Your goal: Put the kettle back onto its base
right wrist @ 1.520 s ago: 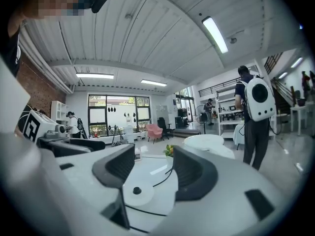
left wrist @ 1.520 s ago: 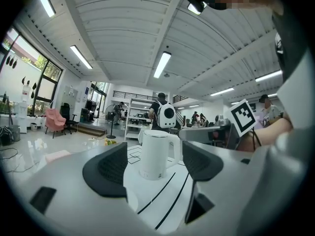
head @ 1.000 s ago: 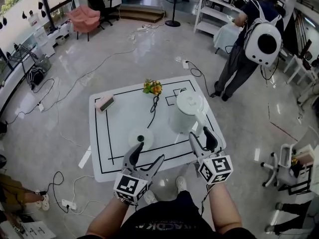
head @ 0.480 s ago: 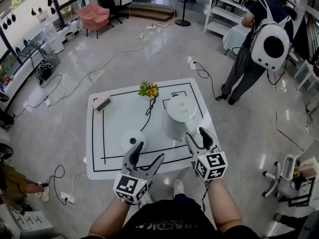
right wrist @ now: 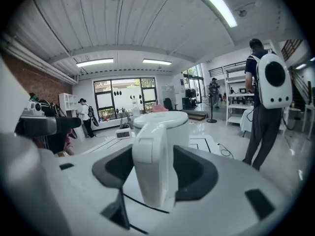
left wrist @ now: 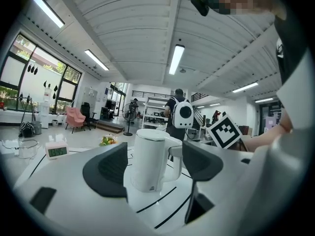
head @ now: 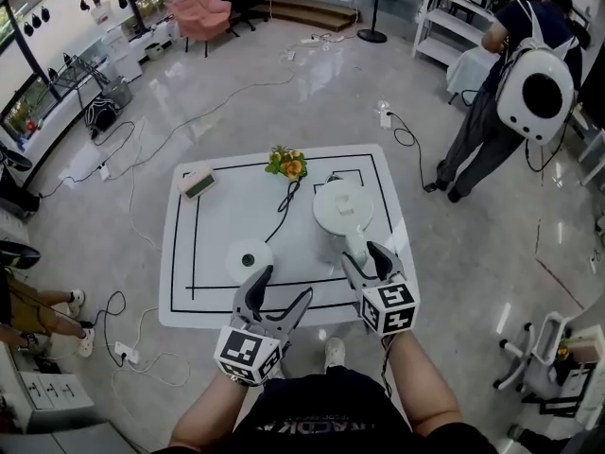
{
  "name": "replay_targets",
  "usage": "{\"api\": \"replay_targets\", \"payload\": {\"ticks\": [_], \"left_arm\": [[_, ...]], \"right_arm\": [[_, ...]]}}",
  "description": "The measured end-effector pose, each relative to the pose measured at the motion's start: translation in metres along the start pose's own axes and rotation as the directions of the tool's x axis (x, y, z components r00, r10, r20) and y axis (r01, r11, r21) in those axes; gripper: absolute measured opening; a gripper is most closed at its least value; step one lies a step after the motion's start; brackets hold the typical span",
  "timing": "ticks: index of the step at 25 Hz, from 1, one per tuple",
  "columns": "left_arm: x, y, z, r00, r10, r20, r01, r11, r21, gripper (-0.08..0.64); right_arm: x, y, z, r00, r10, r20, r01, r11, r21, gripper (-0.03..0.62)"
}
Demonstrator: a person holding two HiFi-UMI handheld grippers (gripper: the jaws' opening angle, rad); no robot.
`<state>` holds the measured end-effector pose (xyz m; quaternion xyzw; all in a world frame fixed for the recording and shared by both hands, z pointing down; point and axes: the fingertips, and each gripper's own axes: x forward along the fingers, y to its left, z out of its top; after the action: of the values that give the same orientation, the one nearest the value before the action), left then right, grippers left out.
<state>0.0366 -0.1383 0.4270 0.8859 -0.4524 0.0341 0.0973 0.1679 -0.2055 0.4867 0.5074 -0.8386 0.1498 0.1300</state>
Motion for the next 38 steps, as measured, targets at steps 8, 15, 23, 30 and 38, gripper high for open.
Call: {"api": "replay_targets", "payload": {"ticks": [8,15,23,30,38], "left_arm": [[0.004,0.003,-0.007,0.999,0.046,-0.021,-0.047,0.999,-0.017,0.337],[0.007,0.007,-0.012,0.998,0.063,-0.03,-0.064,0.998,-0.028,0.337],[0.011,0.01,-0.013,0.998,0.064,-0.027,-0.065,0.997,-0.045,0.336],[0.015,0.008,-0.019,0.998,0.051,-0.029,-0.052,0.997,-0.058,0.336],[0.018,0.009,-0.019,0.998,0.053,-0.028,-0.055,0.997,-0.062,0.336]], "right_arm": [[0.021,-0.001,-0.019,0.997,0.045,-0.058,-0.042,0.998,0.048,0.23],[0.028,-0.006,-0.026,0.993,0.049,-0.107,-0.046,0.998,0.035,0.205],[0.026,-0.021,-0.024,0.991,0.006,-0.133,-0.011,0.999,-0.034,0.15],[0.024,-0.023,-0.028,0.99,0.021,-0.137,-0.031,0.997,-0.071,0.12],[0.023,-0.025,-0.027,0.992,0.023,-0.127,-0.033,0.996,-0.083,0.118]]}}
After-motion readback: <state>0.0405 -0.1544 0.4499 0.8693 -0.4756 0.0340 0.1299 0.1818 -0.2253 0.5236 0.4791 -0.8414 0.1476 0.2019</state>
